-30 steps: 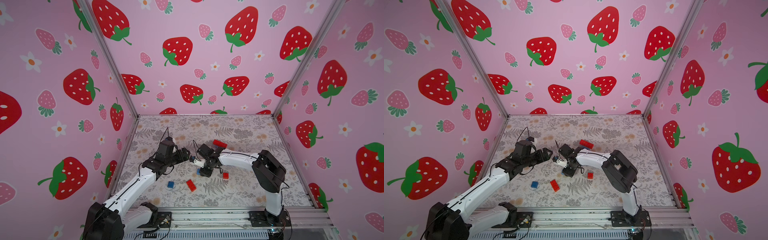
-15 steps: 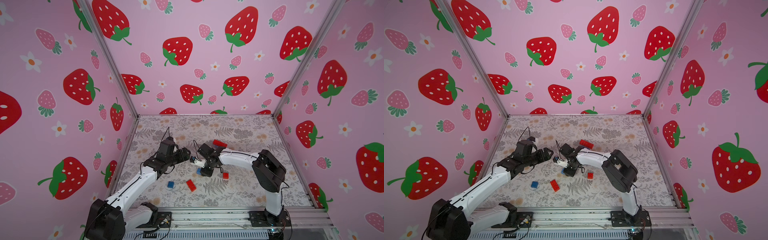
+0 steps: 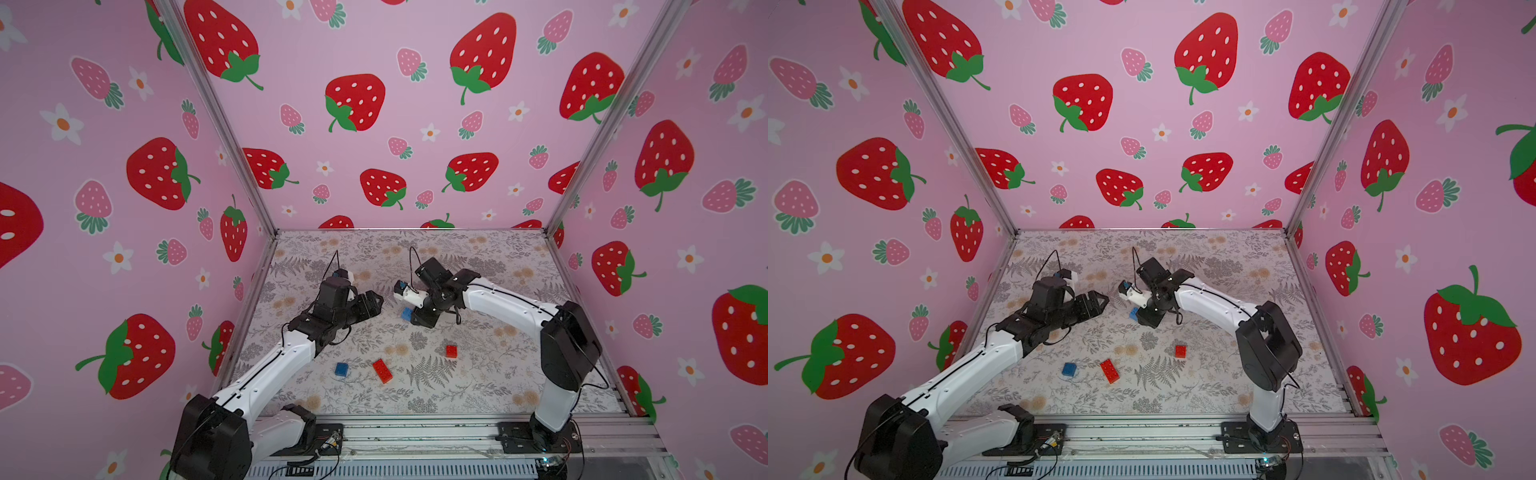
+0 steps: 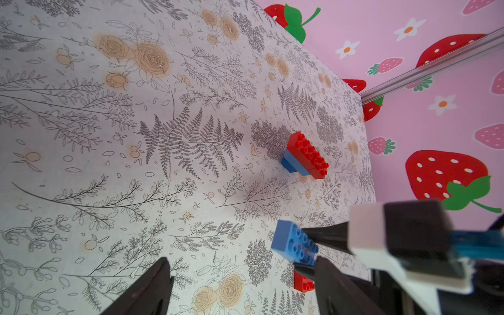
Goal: Assemble a heart with lego
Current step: Pick up the lego brick from the center of the board, then assemble the lego brick with the lego brick.
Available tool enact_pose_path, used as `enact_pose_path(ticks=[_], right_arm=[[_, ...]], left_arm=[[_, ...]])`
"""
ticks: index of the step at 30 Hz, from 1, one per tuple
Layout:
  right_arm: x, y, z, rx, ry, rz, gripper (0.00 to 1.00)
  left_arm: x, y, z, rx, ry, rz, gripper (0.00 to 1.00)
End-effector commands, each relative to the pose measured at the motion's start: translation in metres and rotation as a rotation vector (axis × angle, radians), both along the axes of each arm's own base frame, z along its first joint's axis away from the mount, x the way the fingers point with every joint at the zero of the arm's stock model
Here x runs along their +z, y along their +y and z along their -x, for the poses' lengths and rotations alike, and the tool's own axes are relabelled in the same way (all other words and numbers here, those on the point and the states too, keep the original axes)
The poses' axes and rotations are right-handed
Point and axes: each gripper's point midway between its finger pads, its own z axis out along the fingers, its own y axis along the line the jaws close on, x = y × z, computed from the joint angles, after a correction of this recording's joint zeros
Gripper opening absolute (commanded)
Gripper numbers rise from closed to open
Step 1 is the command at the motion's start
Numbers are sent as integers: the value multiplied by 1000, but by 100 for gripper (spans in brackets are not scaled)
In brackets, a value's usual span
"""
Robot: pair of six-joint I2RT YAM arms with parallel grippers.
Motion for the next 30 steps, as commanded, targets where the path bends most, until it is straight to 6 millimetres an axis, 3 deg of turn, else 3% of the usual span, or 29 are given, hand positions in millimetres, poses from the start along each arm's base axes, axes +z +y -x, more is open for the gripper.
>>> enact_pose_path(ticks=[1,8,14,21,30], right_arm=[[4,-28,-9,-6,23,58,34],[9,-57,-45,-8,45,74,33],[0,-70,-66,11,63,128,32],[-6,-70,-87,41,40,155,31],[-15,-67,-107,52,27,183,30]], left_arm=[[25,-18,-18,-35,-66,43,85],[16,-50,-36,-90,-55,50,84],[4,-75,-49,-131,-42,49,83],[-10,-92,-60,-147,-29,43,82],[-21,-94,-66,-142,-10,32,81]])
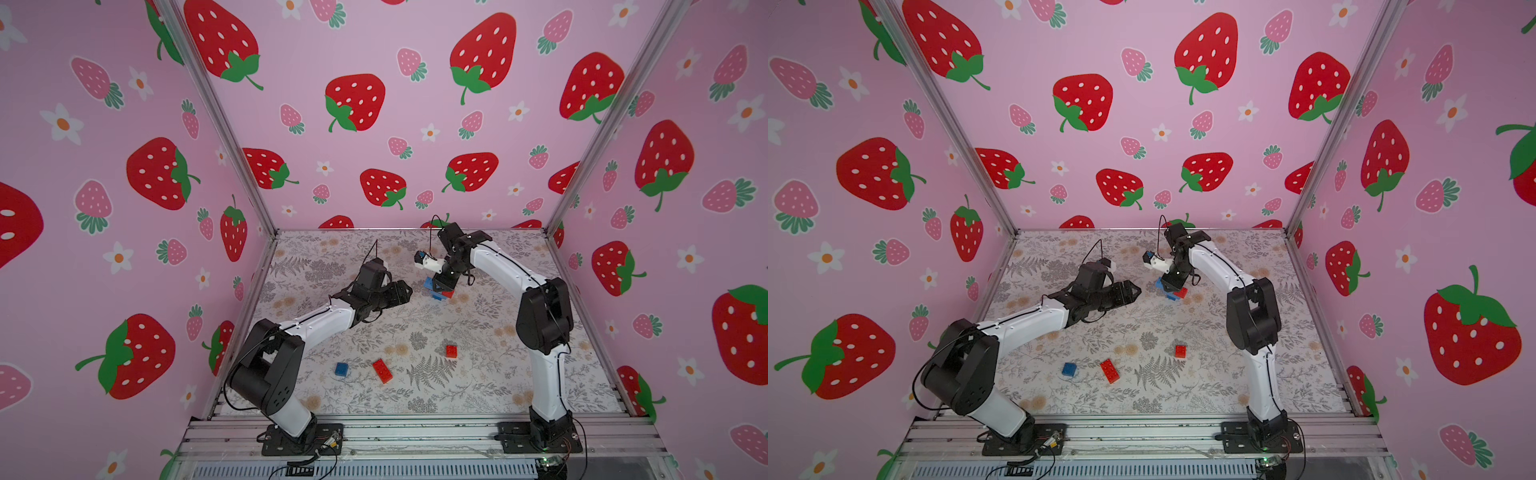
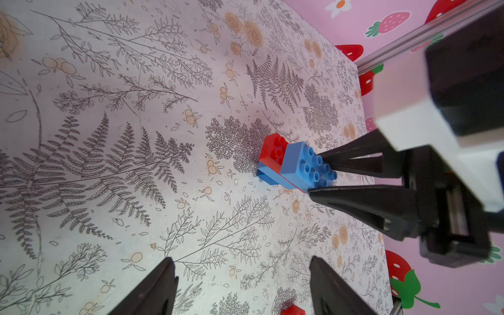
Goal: Assemble a heart with lego
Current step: Assemble the lego brick with the lego brick.
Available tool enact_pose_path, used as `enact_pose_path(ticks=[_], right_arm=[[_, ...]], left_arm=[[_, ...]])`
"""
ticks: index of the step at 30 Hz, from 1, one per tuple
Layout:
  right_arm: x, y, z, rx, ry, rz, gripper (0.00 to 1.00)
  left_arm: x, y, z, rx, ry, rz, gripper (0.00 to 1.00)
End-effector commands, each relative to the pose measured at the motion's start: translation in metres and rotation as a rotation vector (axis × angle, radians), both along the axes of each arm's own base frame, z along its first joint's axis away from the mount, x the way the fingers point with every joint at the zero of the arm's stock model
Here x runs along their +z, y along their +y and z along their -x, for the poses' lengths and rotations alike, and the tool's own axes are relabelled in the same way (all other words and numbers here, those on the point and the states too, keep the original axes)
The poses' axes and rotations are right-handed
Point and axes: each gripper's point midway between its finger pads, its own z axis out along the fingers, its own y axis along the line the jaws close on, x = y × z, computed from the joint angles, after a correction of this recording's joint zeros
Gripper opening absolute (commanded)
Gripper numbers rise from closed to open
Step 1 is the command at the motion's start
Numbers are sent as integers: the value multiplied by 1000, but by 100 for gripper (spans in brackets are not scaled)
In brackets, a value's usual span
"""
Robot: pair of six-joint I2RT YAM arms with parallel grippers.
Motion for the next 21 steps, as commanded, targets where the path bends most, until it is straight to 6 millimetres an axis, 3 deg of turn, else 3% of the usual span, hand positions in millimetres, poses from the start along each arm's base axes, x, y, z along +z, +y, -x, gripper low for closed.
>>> enact_pose_path(ticks=[1,21], right_arm=[[-1,-4,-3,14,9,22,30],[-21,-7,-17,0,21,83,30]], left_arm=[[18,-8,-12,-2,-47,25,81],[8,-6,-13,0,-26,0,81]])
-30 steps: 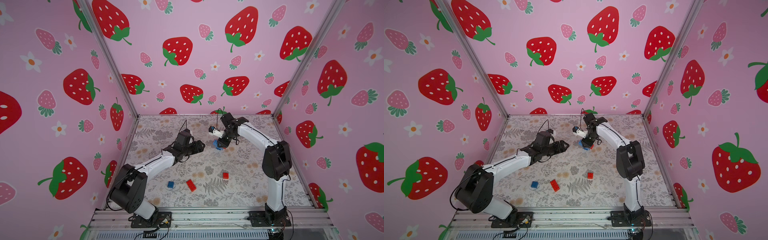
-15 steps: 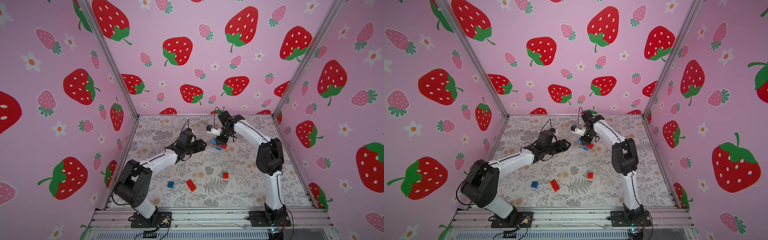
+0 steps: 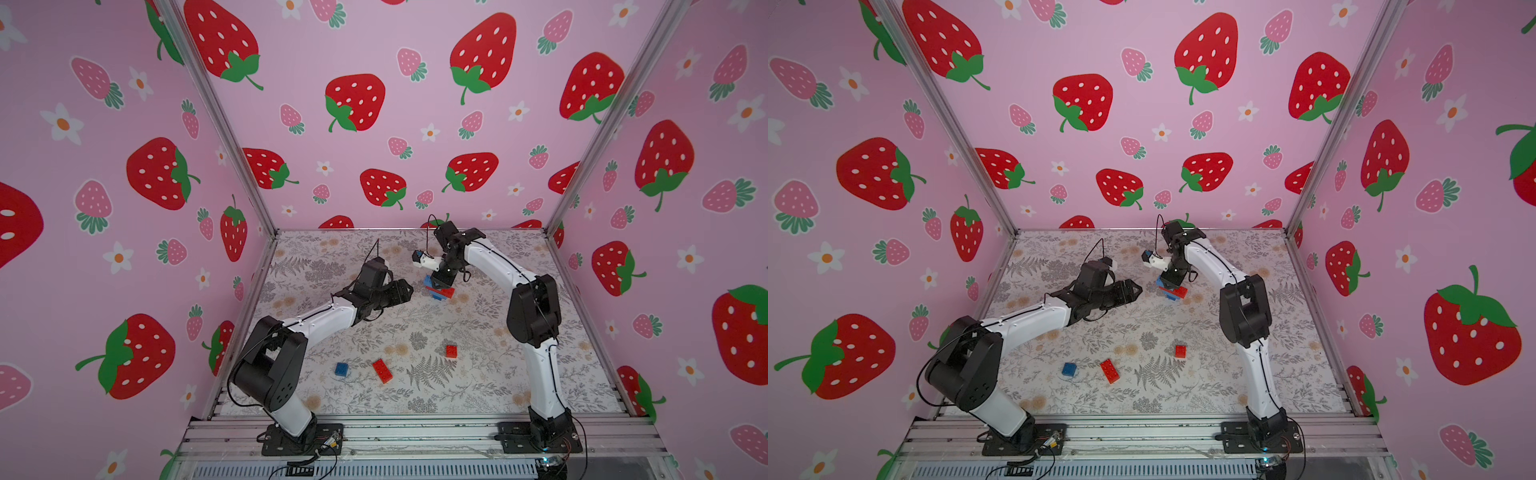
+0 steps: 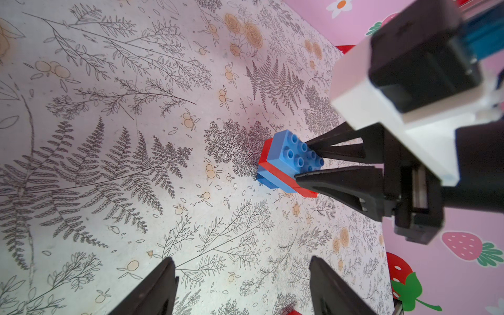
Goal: Assemble a heart with lego
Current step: Assemble the lego brick with the lego brick.
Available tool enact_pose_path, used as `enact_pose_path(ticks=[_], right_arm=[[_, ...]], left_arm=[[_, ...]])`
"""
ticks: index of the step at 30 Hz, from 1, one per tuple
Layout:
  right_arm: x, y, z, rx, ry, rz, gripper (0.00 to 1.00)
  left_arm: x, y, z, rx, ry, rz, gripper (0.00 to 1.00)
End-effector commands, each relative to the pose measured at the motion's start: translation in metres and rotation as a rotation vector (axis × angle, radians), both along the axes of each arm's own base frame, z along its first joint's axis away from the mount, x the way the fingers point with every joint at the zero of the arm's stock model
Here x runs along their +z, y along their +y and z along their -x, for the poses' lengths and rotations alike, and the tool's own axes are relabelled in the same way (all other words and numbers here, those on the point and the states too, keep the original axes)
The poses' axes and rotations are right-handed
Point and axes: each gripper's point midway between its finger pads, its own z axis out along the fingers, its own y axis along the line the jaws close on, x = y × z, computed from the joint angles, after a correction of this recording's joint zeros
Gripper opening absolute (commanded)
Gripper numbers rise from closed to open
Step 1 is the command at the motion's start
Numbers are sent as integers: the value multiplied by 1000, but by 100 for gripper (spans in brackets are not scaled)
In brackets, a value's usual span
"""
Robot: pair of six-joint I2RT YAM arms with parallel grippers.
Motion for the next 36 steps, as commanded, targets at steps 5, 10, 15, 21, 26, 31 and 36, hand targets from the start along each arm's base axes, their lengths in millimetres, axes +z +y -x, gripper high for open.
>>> enact_pose_path(ticks=[5,10,15,21,26,31,36], right_arm=[[-8,-4,0,0,31,22,30],[-16,-3,3,6,63,23,30],[-24,-8,5,0,82,44,30],[-23,-11,11,1,116,41,30],[-31,-19,13,-29,154,58,31],[-36,-19,22,-65,227,14,31],[-50,-26,28,-80,254,50,31]], left_arm=[[9,-3,-8,-1,-24,-1,81],[8,-2,-7,3,-22,-7,81],[7,0,-6,5,-19,-12,81],[6,0,-5,4,-16,-12,81],[4,1,-3,7,-9,-9,81],[3,1,-2,9,-7,-10,81],[2,2,-1,10,-3,-14,81]])
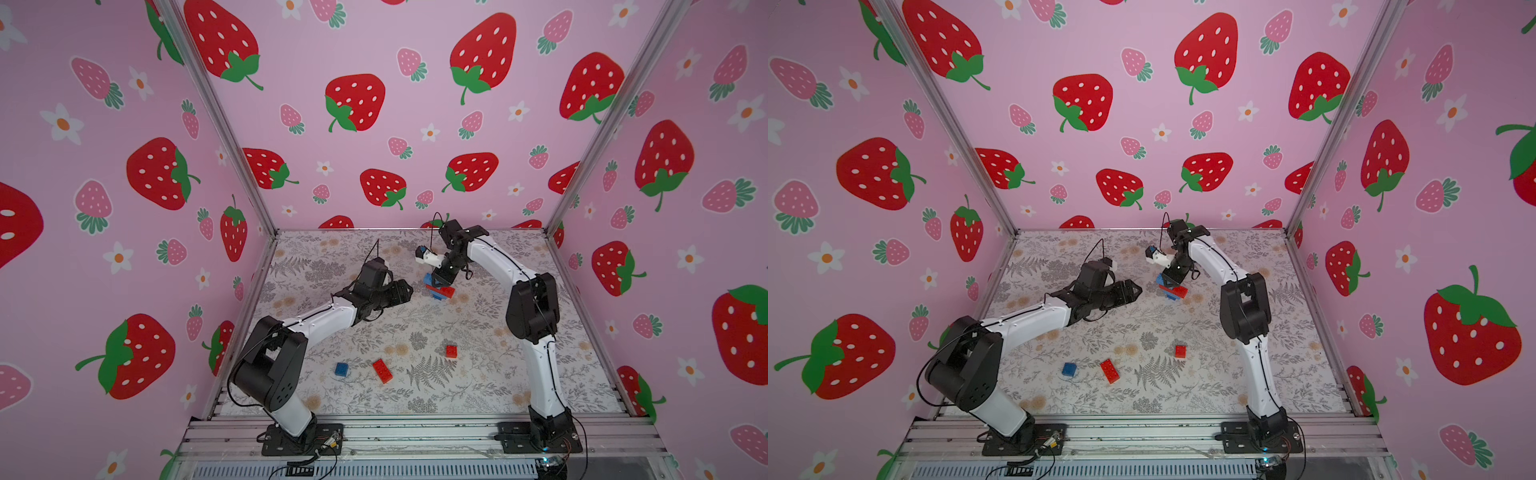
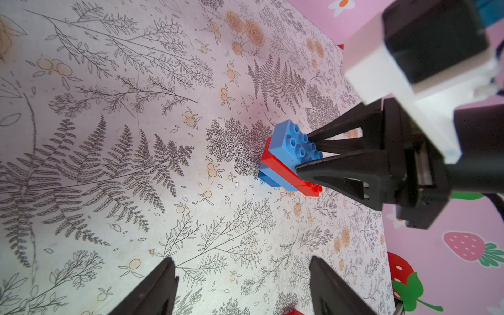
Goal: Assemble a heart with lego
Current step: Assemble the lego brick with the lego brick.
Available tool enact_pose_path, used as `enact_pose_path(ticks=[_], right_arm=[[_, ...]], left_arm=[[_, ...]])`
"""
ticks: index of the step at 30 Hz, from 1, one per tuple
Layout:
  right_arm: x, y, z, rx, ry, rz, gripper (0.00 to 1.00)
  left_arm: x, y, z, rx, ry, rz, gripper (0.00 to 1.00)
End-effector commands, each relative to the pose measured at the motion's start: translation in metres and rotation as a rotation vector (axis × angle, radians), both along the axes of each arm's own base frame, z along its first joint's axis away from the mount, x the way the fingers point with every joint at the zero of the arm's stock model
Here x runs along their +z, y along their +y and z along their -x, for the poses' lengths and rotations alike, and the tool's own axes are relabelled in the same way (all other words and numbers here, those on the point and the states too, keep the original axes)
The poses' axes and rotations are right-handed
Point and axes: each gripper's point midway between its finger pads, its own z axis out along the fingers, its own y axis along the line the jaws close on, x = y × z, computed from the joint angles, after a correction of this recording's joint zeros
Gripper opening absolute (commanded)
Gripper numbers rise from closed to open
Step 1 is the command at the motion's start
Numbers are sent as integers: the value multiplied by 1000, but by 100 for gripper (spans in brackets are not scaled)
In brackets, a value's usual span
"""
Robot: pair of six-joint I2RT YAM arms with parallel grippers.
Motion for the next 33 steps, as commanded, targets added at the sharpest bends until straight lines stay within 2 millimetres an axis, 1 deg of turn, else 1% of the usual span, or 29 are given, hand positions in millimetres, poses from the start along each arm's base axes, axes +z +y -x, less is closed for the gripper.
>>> enact_pose_path(ticks=[1,13,19,24,26,30,33], right_arm=[[-46,-19,30,-22,178,98,31],[-64,-28,35,15,167,231,31],[-68,-30,39,27,188,245,32],[-67,-20,49,34,230,176,32],[-69,-19,52,27,251,167,32],[-75,-27,53,6,244,204,32],[-74,-32,55,-12,244,198,31]], left_arm=[[3,2,-1,9,-8,-11,81],[0,5,0,18,-3,-18,81],[1,7,1,21,-7,-24,81],[2,7,1,21,-8,-24,81],[1,7,2,22,-8,-26,81],[2,8,3,22,-8,-27,81],[1,10,4,24,-8,-34,81]])
